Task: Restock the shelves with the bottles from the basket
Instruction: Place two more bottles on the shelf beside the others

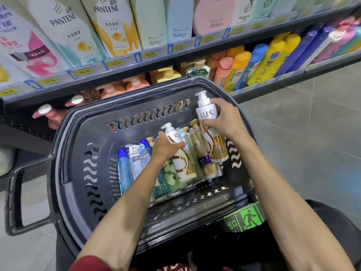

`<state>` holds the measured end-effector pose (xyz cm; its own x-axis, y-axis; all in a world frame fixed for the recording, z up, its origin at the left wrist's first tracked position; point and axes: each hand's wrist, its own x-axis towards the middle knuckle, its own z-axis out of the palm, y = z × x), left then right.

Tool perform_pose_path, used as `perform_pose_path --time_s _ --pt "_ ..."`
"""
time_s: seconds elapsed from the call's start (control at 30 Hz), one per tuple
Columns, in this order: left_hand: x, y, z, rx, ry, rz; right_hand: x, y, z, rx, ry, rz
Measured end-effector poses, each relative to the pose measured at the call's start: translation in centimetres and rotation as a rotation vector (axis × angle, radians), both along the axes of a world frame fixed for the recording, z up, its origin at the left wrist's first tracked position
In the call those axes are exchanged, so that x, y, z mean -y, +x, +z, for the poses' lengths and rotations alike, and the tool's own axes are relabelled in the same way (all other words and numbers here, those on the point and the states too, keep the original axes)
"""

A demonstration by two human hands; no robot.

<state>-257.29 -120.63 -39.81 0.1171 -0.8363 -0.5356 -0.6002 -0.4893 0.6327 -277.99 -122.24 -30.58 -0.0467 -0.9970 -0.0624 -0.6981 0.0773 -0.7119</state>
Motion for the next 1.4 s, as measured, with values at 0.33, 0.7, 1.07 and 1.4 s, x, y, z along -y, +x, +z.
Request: perform_pose_path --time_s 0.33,0.7,1.07,1.4 --pt "-2.3 2.2 2.1 -0.207 -0.122 0.097 -1.1 0.3 1.3 0.177 0.039 0.052" --pt "-5.4 8.7 24.9 -0.224 -0.280 0.033 -5.2 5.9 18.0 0.272 0.103 0.120" --pt "-8.3 10.1 52.9 -0.286 -0.426 0.055 -6.7 6.4 43.0 0.416 0.063 0.089" --pt "-7.1 8.0 70.4 -0.413 -0.505 0.136 -5.0 3.4 60.5 0.643 0.066 0.177"
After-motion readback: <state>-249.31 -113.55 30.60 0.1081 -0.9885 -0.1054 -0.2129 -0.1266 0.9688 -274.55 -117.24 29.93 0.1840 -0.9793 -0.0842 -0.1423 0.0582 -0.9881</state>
